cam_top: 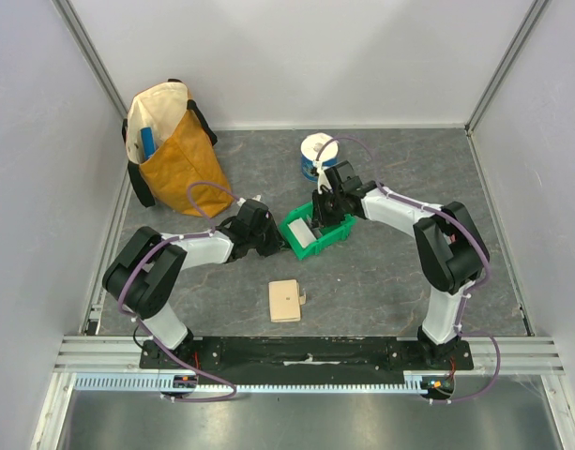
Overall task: Put the credit cards into the card holder
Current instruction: Pick up the credit card from the storage box.
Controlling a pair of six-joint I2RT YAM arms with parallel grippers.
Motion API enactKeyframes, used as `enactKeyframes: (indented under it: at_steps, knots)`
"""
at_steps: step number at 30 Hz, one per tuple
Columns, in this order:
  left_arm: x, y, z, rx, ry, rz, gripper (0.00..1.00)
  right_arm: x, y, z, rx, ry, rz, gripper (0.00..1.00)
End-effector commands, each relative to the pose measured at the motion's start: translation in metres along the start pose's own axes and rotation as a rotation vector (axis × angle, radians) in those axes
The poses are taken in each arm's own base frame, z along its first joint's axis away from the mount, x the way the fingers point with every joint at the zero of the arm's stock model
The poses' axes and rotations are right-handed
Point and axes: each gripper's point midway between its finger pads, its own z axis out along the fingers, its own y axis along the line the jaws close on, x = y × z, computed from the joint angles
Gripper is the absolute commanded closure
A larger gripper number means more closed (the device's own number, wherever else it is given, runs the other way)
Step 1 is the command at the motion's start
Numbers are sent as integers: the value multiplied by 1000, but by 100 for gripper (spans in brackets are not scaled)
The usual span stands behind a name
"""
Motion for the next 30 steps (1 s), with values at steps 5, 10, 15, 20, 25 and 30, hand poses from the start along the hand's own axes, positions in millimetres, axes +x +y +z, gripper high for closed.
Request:
enactKeyframes:
  at_steps: [5, 10, 15, 20, 25, 30]
  knots:
    - [-11, -25, 2, 79, -19, -12, 98, -22, 1, -6, 45, -45, -54, 92]
    - [-15, -24, -4, 78, -41, 10, 98, -49, -1, -30, 106, -118, -114, 100]
    - [-17, -19, -11, 54, -67, 26, 88, -71, 1, -54, 149, -190, -147, 100]
    - [-16, -10, -23, 30, -91, 37, 69, -80, 6, -81, 168, -248, -157, 100]
    - [-15, -4, -32, 5, -100, 58, 54, -78, 10, -105, 168, -286, -138, 100]
    - [-22, -2, -49, -27, -136, 72, 48, -68, 19, -130, 137, -346, -62, 100]
